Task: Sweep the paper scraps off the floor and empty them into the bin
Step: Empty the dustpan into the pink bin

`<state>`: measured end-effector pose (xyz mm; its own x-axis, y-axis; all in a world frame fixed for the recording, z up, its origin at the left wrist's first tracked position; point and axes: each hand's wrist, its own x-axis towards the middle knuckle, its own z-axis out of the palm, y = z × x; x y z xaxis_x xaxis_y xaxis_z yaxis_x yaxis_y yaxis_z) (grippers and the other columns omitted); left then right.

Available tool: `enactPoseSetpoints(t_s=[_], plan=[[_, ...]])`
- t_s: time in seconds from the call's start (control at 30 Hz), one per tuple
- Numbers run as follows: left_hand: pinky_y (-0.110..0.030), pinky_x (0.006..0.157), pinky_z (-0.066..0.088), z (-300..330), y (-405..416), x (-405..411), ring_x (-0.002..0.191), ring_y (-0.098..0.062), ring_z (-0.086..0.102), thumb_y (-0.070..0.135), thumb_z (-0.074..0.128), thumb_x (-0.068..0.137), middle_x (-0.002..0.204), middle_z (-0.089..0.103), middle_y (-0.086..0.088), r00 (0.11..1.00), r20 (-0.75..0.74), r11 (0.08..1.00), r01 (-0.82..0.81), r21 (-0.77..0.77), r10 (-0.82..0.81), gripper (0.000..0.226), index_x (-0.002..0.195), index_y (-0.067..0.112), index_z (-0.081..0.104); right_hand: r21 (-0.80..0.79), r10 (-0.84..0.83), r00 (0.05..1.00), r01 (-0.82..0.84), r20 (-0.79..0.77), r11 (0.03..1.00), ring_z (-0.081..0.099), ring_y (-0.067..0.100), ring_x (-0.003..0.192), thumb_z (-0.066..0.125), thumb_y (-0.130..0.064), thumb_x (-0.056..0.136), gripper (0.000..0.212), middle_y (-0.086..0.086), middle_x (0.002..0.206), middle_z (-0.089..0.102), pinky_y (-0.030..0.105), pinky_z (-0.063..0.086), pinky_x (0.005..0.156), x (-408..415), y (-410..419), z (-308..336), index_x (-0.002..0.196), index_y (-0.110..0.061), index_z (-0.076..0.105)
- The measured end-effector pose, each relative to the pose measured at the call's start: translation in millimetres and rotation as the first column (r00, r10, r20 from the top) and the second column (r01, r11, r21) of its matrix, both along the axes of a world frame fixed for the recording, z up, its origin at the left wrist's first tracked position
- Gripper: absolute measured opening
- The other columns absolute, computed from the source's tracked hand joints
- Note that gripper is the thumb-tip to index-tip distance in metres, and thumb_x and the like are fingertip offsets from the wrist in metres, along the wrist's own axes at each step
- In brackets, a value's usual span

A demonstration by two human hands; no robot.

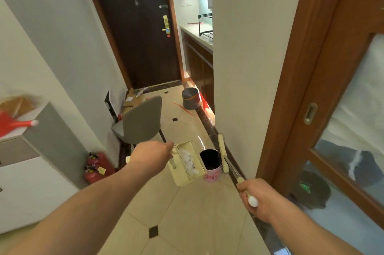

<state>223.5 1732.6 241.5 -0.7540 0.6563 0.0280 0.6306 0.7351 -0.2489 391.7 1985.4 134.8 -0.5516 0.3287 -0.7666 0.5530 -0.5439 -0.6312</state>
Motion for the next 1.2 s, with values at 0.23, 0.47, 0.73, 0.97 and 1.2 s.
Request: enactPoseSetpoints(t_s=[0.23, 0.47, 0.73, 0.97, 1.2], plan=[[-0.034, 0.046, 0.049, -24, 60, -71, 0.059, -0.017, 0.056, 0.030, 0.065, 0.095, 0.078, 0.056, 0.002, 0.982, -0.014, 0.975, 0.185, -0.126, -0.188, 0.033, 0.123, 0.024, 0.050, 0.031, -0.013, 0.998, 0.011, 0.054, 0.999, 0.051, 0.009, 0.041, 0.061, 0.000, 0.089, 0.023, 0.008, 0.065, 0.056, 0.019, 0.044, 0.038, -62, 27, 6, 0.112, -0.003, 0.061], [-0.037, 0.052, 0.049, -36, 98, -102, 0.065, -0.025, 0.054, 0.014, 0.068, 0.090, 0.078, 0.047, -0.005, 0.925, 0.077, 0.882, 0.378, -0.282, -0.372, 0.042, 0.127, 0.014, 0.048, -0.028, -0.046, 0.998, 0.047, 0.032, 0.999, 0.050, 0.008, 0.041, 0.060, 0.000, 0.087, 0.028, 0.008, 0.066, 0.055, 0.019, 0.046, 0.043, -115, 36, -5, 0.116, -0.003, 0.058], [-0.039, 0.051, 0.048, -44, 147, -107, 0.058, -0.028, 0.050, 0.013, 0.064, 0.092, 0.076, 0.052, -0.010, 0.903, 0.107, 0.807, 0.421, -0.415, -0.416, 0.033, 0.121, 0.008, 0.049, -0.103, -0.008, 1.000, 0.010, 0.022, 0.995, 0.050, 0.007, 0.039, 0.061, 0.000, 0.091, 0.014, 0.007, 0.064, 0.055, 0.017, 0.047, 0.042, -138, 72, -5, 0.105, -0.004, 0.060], [-0.039, 0.049, 0.044, -56, 204, -107, 0.057, -0.028, 0.053, 0.017, 0.064, 0.095, 0.084, 0.061, -0.012, 0.909, 0.130, 0.778, 0.408, -0.478, -0.397, 0.031, 0.121, 0.009, 0.051, -0.158, 0.002, 1.000, 0.002, 0.024, 0.988, 0.049, 0.007, 0.040, 0.062, -0.001, 0.091, 0.007, 0.005, 0.062, 0.055, 0.017, 0.044, 0.042, -138, 117, -19, 0.097, -0.004, 0.062], [-0.042, 0.054, 0.054, -74, 236, -115, 0.057, -0.029, 0.057, 0.022, 0.063, 0.094, 0.079, 0.058, -0.011, 0.928, 0.147, 0.778, 0.368, -0.510, -0.343, 0.034, 0.120, 0.011, 0.045, -0.149, -0.003, 1.000, 0.007, 0.030, 0.989, 0.050, 0.008, 0.043, 0.062, -0.002, 0.092, 0.004, 0.007, 0.071, 0.056, 0.017, 0.043, 0.043, -139, 152, -31, 0.092, -0.006, 0.063]])
